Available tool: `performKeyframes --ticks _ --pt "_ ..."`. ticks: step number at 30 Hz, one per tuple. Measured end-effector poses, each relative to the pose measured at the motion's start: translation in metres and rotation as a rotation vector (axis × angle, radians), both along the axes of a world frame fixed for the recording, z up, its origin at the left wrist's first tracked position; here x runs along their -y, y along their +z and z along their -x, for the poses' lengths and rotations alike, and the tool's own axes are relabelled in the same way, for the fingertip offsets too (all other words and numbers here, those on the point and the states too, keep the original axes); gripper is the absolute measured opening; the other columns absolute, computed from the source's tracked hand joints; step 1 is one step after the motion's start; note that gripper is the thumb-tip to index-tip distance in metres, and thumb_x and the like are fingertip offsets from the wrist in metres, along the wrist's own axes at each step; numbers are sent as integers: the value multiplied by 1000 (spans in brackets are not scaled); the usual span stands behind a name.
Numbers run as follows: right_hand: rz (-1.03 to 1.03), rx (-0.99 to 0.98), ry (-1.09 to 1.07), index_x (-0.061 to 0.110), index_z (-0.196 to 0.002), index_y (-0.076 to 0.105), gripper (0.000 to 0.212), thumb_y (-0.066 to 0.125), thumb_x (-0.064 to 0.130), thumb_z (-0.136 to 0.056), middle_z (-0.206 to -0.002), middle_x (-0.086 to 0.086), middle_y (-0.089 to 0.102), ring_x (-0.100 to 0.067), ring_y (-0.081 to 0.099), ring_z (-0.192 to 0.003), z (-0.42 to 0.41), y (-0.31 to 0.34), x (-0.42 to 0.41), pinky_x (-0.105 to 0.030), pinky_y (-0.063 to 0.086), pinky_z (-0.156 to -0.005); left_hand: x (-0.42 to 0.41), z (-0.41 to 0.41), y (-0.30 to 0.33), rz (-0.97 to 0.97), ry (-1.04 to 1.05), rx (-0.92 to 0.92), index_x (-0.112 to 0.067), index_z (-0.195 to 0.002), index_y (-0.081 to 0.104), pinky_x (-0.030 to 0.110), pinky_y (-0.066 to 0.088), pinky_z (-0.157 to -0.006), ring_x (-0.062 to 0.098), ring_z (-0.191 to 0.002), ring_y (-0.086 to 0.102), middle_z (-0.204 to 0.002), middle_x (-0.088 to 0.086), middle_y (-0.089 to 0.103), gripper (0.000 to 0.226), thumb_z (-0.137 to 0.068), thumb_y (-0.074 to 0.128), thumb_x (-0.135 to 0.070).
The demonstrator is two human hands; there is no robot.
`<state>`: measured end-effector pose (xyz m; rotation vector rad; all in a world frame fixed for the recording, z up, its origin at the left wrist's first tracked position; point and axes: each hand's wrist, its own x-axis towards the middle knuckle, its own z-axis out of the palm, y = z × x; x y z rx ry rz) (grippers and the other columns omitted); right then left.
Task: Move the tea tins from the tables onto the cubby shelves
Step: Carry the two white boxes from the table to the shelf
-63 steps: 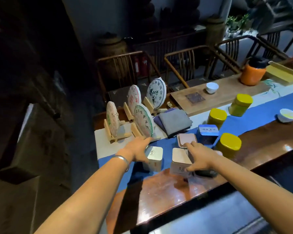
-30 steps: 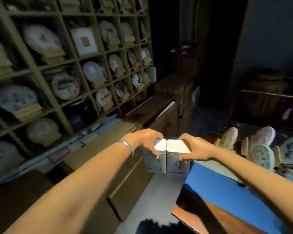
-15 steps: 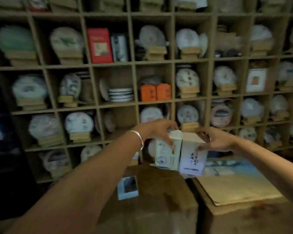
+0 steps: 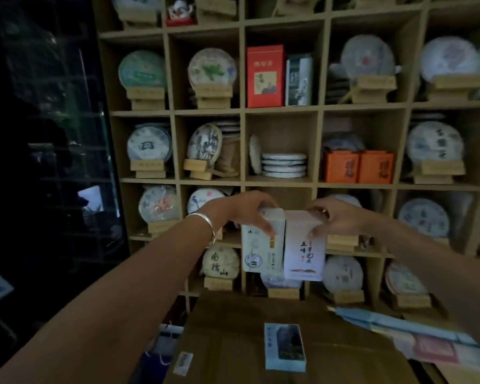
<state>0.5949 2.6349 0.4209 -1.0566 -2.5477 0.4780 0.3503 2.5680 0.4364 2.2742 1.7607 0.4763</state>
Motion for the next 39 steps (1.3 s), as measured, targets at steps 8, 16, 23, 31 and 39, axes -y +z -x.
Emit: performKeyframes --ticks 8,16,23,31,39 --pt "82 -37 65 18 -118 56 56 83 28 -69 -109 5 64 -3 61 -93 46 -13 -105 -17 49 -76 -94 41 -12 19 66 -17 -26 -127 52 14 42 -66 3 -90 54 -111 -10 56 71 -65 85 -39" --pt "114 1 76 17 -125 52 62 82 24 -71 -116 0 61 -11 60 -100 70 -41 -210 -27 52 -85 -203 62 -46 58 99 8 -27 -124 53 26 44 -80 13 -103 53 -118 -6 54 70 -63 87 -35" --pt "163 19 -2 16 -127 50 65 82 20 -70 -121 -3 59 -15 58 -106 93 -72 -264 -35 51 -93 -266 77 -77 95 69 -11 -21 -126 52 28 44 -84 16 -108 52 -126 1 54 70 -67 86 -29" --pt "212 52 -100 14 -132 45 68 78 16 -73 -127 -5 54 -19 54 -112 115 -95 -316 -33 49 -93 -329 90 -96 196 46 26 -15 -127 51 37 50 -92 23 -113 54 -127 7 56 67 -69 85 -16" --pt "269 41 -97 12 -130 45 63 76 11 -75 -125 -7 52 -20 52 -113 130 -121 -351 -36 48 -95 -367 99 -116 305 68 -4 -11 -125 50 41 51 -92 27 -112 55 -126 10 55 66 -69 84 -12"
